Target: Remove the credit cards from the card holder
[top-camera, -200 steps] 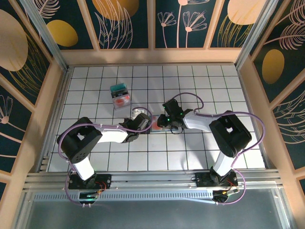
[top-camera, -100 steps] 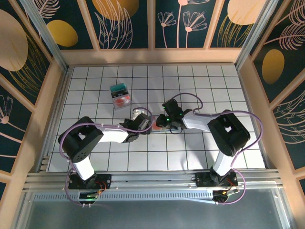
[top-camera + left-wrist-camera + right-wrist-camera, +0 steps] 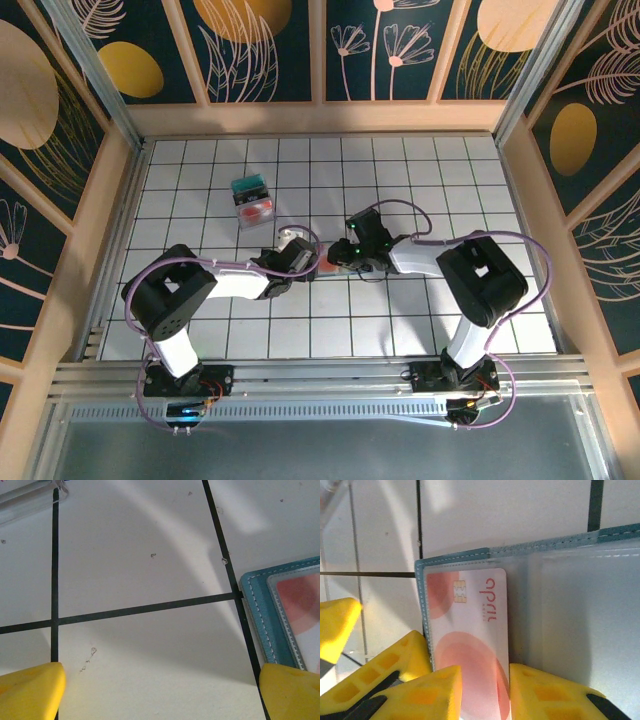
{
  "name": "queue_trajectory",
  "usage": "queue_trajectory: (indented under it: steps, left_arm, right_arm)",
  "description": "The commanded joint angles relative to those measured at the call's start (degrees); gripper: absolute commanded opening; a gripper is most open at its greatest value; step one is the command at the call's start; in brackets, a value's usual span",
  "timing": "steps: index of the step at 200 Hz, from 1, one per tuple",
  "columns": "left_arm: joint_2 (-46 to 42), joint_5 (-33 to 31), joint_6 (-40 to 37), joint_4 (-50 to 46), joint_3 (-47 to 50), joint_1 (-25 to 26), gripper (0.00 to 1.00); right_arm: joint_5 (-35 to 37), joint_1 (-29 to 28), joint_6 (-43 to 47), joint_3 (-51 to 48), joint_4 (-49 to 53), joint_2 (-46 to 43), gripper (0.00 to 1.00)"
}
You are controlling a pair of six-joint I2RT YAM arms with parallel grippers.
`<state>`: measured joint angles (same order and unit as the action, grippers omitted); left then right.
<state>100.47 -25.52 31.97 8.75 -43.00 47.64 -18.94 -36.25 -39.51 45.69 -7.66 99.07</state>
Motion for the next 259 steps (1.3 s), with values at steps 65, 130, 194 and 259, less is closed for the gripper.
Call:
queue_trajectory:
  steps: [65,130,194,259]
  left_arm:
    - [1.1,1.1,-1.0,-2.9,-0.5,-0.2,0.99]
    - [1.3,1.4,-1.3,-3.0,-1.3,-0.2,0.99]
    - [1.4,2.1,-1.1,-2.9,-1.1,-0.2,0.99]
    - [1.3,1.9,-0.9,-2.9,-1.0,-0.2,0.99]
  right_arm:
    - [-14.7,2.0,-5.6,-5.2,-15.8,-2.9,0.29]
    - [-15.8,2.1,-6.4,-5.4,-19.0,-1.5,0.3]
    - [-16.2,2.0,-7.8,-5.3,-21.8,0.8,0.34]
    - [-16.9,1.8,-8.2,-5.1,-22.7,1.7,0.31]
